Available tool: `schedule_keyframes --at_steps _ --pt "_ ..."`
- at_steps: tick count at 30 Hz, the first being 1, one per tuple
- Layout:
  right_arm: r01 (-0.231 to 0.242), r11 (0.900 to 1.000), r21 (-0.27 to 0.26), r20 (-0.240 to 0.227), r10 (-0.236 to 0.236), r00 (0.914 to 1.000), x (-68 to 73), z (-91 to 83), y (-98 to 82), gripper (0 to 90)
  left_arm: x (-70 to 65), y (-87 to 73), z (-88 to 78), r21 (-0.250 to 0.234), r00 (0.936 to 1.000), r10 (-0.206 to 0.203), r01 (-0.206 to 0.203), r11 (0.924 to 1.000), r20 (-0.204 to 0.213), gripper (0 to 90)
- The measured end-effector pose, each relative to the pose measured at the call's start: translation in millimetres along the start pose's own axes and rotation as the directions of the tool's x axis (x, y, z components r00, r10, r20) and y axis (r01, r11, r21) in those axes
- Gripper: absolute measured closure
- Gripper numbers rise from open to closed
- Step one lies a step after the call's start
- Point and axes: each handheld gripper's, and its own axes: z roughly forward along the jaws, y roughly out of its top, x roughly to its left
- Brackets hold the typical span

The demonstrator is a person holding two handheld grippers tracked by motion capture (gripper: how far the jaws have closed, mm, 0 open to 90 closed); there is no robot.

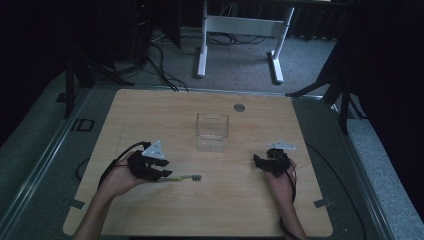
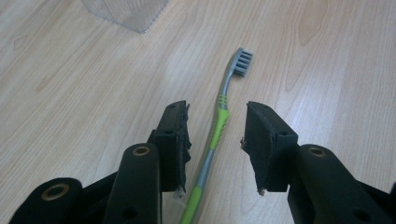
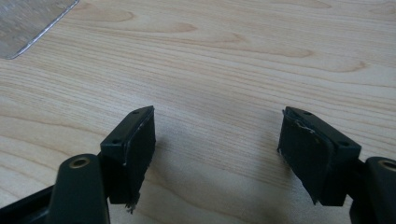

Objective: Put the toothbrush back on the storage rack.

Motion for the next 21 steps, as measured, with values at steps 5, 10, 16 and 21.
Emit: schedule_keyframes --at_steps 5,10,16,21 --pt "0.0 1.0 0.0 0.0 0.0 1.0 0.0 0.0 0.0 27.2 -0.5 0.1 2.7 0.01 1.0 0.001 -0.001 0.9999 -0.004 58.5" --pt "0.0 1.0 0.0 0.0 0.0 1.0 0.0 0.0 0.0 27.2 -1.9 1.0 8.2 0.038 1.0 0.006 -0.006 0.9993 0.0 58.5" --pt "0.0 1.0 0.0 0.0 0.0 1.0 0.0 0.0 0.0 27.3 -4.3 3.2 13.2 0.079 0.9998 0.022 -0.021 0.9966 -0.005 58.9" --pt "0.0 1.0 0.0 0.0 0.0 1.0 0.0 0.0 0.0 27.2 -6.2 6.4 16.0 0.115 0.9989 0.047 -0.045 0.9923 -0.009 59.2"
